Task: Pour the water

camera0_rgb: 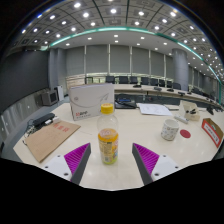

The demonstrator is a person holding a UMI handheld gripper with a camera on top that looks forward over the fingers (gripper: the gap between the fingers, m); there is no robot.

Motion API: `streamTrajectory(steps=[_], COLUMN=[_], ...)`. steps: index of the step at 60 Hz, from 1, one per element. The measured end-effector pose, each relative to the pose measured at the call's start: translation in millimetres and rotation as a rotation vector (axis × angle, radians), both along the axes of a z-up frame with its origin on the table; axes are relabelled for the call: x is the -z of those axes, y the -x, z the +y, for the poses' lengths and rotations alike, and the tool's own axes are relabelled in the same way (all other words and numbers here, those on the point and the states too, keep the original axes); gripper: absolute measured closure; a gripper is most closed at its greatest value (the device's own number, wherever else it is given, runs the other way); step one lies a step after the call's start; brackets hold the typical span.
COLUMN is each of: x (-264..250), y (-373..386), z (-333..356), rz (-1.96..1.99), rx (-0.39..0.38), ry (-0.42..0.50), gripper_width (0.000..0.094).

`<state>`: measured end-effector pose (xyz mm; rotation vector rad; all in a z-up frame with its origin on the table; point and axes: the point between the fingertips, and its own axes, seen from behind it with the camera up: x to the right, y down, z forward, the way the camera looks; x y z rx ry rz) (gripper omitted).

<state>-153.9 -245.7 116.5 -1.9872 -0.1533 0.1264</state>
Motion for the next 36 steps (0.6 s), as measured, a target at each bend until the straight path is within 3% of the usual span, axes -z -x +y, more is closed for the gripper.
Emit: streamTrajectory(steps=[12, 16, 21, 36], x=[30, 38, 37, 30], y=[23, 23, 22, 32], z=[66, 79, 86, 93], rz=[0.0, -0.016, -0.019, -0.052], rx=[0.066, 0.081, 0.09, 0.037], ry=[-0.043, -0.057, -0.097, -0.127], gripper_width=[0.0127, 0.0222, 0.0415, 0.0525])
